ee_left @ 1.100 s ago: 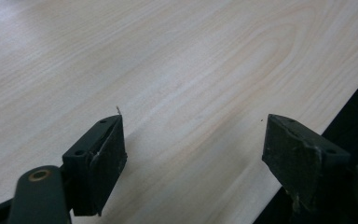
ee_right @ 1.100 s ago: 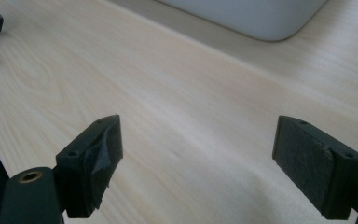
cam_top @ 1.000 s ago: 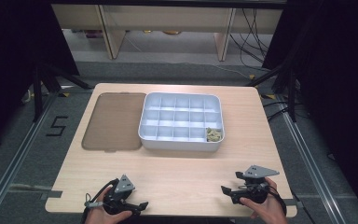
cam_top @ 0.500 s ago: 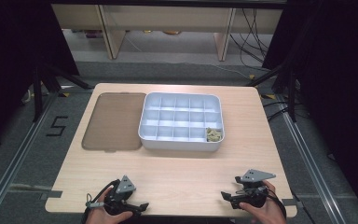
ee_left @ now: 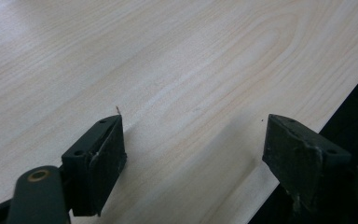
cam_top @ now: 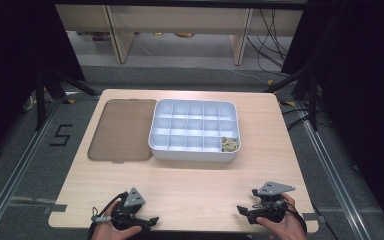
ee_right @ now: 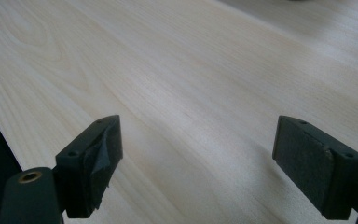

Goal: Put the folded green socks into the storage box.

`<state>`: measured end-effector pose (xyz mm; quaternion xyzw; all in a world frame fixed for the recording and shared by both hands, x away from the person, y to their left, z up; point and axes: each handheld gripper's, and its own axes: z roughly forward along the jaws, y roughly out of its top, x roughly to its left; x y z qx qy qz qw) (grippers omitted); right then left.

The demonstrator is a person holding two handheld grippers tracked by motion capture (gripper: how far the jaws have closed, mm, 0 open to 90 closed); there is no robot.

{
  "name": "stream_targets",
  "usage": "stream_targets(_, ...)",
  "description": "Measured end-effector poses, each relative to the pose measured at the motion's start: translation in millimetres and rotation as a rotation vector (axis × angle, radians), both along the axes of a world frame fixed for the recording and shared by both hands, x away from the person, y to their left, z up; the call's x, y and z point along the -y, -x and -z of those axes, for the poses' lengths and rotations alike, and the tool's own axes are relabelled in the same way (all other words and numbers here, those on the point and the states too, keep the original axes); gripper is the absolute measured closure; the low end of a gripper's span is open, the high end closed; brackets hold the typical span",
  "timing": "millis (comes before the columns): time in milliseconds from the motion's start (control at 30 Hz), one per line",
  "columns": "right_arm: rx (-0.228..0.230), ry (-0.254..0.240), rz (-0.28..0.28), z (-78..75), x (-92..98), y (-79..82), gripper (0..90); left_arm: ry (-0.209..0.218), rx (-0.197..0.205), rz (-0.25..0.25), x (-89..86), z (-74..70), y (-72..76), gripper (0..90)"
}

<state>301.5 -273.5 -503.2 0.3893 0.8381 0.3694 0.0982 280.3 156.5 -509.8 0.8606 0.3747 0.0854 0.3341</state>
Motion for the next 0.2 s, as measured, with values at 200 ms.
stream_targets(200, -0.004, -0.008, 0.009, -0.2, 0.2, 0.3, 16.5, 0.006, -0.007, -0.015, -0.1, 0.7, -0.3, 20.2)
